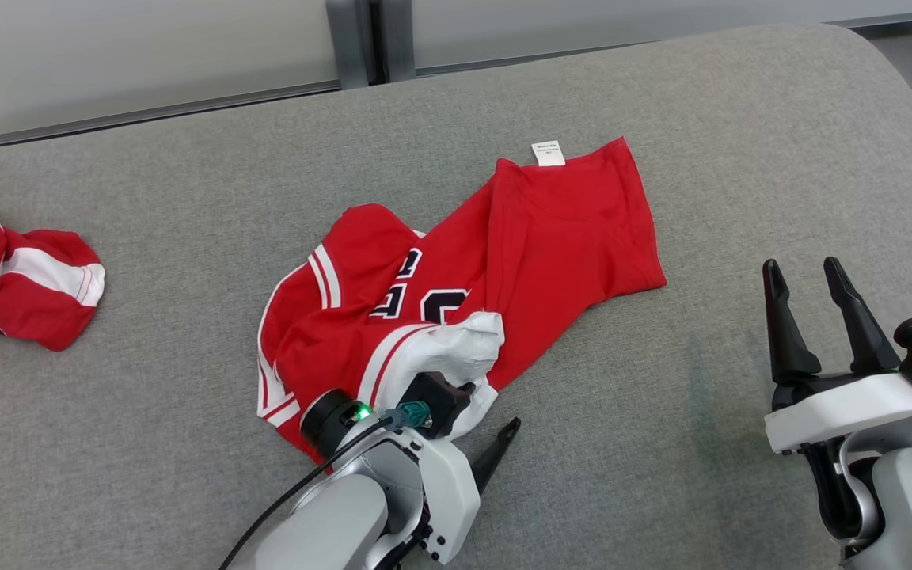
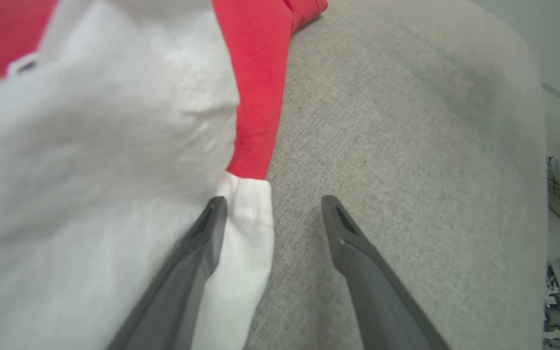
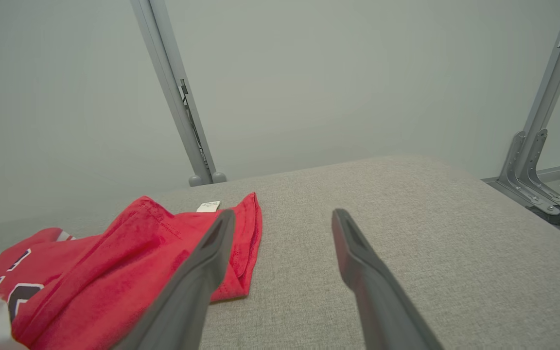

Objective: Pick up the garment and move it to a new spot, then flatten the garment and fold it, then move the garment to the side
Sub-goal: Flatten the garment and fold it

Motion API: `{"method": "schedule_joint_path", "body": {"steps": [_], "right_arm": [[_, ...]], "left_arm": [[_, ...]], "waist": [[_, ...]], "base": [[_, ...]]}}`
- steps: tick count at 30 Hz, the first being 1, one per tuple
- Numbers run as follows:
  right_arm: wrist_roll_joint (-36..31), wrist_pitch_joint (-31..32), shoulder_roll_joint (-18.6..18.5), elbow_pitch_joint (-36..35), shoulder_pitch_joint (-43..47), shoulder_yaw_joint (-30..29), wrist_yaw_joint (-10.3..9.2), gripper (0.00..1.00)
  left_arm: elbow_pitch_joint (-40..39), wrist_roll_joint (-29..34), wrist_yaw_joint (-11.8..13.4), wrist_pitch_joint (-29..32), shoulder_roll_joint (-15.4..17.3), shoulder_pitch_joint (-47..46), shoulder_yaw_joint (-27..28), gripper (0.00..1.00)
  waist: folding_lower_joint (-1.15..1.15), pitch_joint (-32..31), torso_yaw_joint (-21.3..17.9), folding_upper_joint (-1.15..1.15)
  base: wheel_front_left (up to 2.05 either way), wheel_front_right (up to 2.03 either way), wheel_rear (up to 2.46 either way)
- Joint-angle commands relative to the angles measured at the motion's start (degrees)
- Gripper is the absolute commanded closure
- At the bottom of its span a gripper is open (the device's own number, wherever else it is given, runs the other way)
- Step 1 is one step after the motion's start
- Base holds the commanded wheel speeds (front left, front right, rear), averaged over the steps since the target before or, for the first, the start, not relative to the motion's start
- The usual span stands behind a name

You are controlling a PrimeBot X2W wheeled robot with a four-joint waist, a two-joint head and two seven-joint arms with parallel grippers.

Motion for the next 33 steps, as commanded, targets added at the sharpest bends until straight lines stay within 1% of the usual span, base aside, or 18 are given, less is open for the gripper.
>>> {"method": "schedule_joint_path", "body": {"steps": [1,2,3,4,5,6,7,8,14,18,20,23,25,28,31,33], "right_arm": [[0.24,-0.48,-0.15,0.33,-0.76,0.11,0.0,0.0],[0.27,-0.58,-0.1,0.5,-0.81,0.22,0.0,0.0],[0.31,-0.67,-0.11,0.61,-0.78,0.22,0.0,0.0],[0.28,-0.7,-0.12,0.72,-0.77,0.2,0.0,0.0],[0.31,-0.8,-0.17,0.87,-0.68,0.15,0.0,0.0],[0.32,-0.82,-0.26,0.98,-0.46,0.03,0.0,0.0],[0.29,-0.89,-0.36,1.11,-0.16,-0.12,0.0,0.0],[0.21,-0.91,-0.46,1.21,0.18,-0.36,0.0,0.0],[-0.13,-0.5,-0.57,1.27,1.0,-0.81,0.0,0.0],[-0.34,-0.08,-0.98,0.95,1.98,-1.41,0.0,0.0],[-0.48,0.15,-1.25,0.74,2.85,-1.91,0.0,0.0],[-0.54,0.64,-1.63,0.35,4.36,-2.88,0.0,0.0],[-0.58,1.07,-1.55,-0.13,4.83,-2.97,0.0,0.0],[-0.49,1.31,-1.23,-0.33,5.2,-2.98,0.0,0.0],[-0.51,1.57,-0.66,-0.5,5.39,-2.88,0.0,0.0],[-0.58,1.59,-0.45,-0.38,5.68,-2.96,0.0,0.0]], "left_arm": [[1.58,0.63,-0.16,-0.11,0.15,-1.11,-0.48,0.0],[2.73,0.58,0.04,-0.42,-0.16,-1.26,-0.64,0.05],[3.58,0.47,0.35,-1.03,-0.39,-1.51,-0.63,0.18],[4.17,0.33,0.37,-1.49,-0.47,-1.93,-0.57,0.29],[4.62,0.09,0.36,-1.93,-0.61,-2.18,-0.58,0.55],[4.83,-0.17,0.38,-2.46,-0.77,-2.26,-0.54,0.66],[4.94,-0.37,0.28,-2.83,-0.92,-2.2,-0.62,0.85],[5.06,-0.46,0.12,-2.97,-1.0,-2.11,-0.8,1.0],[5.06,-1.47,-0.17,-4.33,-1.11,-0.89,-1.0,1.0],[0.66,-3.41,-0.61,-5.87,-1.13,0.89,-0.17,1.0],[-3.1,-4.46,-0.62,-5.5,0.03,1.91,0.33,1.0],[-9.96,-5.77,-0.25,-2.9,3.72,4.59,0.69,1.0],[-15.03,-6.77,-0.05,-0.01,7.05,6.5,0.76,1.0],[-23.13,-8.48,0.25,4.7,13.18,9.39,1.09,1.0],[-29.62,-10.1,0.6,9.41,19.69,12.44,1.44,1.0],[-33.29,-11.48,0.97,11.98,22.92,14.23,1.69,1.0]], "waist": [[0.0,0.2,-0.48,0.0],[0.0,0.08,-0.65,0.0],[0.0,-0.06,-0.72,0.0],[0.0,-0.2,-0.75,0.0],[0.0,-0.4,-0.72,0.0],[0.0,-0.65,-0.62,0.0],[0.0,-0.94,-0.46,0.0],[0.0,-1.24,-0.23,0.0],[0.0,-3.26,1.38,0.0],[0.0,-4.94,3.26,0.0],[0.0,-5.82,4.84,0.0],[0.0,-6.89,7.93,0.0],[0.0,-7.26,9.81,0.0],[0.0,-7.86,12.27,0.0],[0.0,-8.37,14.28,0.0],[0.0,-8.72,15.32,0.0]], "base": [[0.0,0.0,0.0],[0.0,0.0,0.0],[0.0,0.0,0.0],[0.0,0.0,0.0],[0.0,0.0,0.0],[0.0,0.0,0.0],[0.0,0.0,0.0],[0.0,0.0,0.0],[0.0,0.0,0.0],[0.0,0.0,0.0],[0.0,0.0,0.0],[0.0,0.0,0.0],[0.0,0.0,0.0],[0.0,0.0,0.0],[0.0,0.0,0.0],[0.0,0.0,0.0]]}}
